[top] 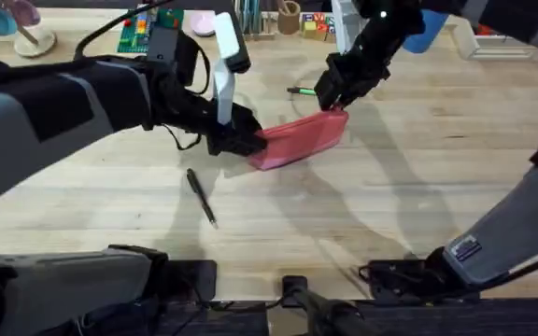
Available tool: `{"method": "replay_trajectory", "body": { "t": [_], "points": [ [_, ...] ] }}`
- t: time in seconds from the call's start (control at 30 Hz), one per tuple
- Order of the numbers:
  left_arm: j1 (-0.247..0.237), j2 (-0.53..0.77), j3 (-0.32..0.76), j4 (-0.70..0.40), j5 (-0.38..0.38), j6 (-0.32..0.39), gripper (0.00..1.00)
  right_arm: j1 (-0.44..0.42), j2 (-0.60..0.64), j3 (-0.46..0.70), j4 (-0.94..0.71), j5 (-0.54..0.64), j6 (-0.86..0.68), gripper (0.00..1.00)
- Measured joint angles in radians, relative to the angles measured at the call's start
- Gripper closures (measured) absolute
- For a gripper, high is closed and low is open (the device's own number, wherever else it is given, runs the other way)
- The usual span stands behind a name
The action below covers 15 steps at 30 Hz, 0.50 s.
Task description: Unzip the bag, pick up the pens from the table one at a time and place them inside, then zip the bag closed.
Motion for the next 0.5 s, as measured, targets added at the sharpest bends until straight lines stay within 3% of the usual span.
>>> {"method": "replay_trajectory", "body": {
  "t": [0.3,0.5],
  "points": [
    [0.000,0.000,0.000,0.000,0.000,0.000,0.959,0.000,0.000,0.000,0.009,0.022,0.000,0.959],
    [0.000,0.000,0.000,0.000,0.000,0.000,0.959,0.000,0.000,0.000,0.009,0.025,0.000,0.966]
  ]
}}
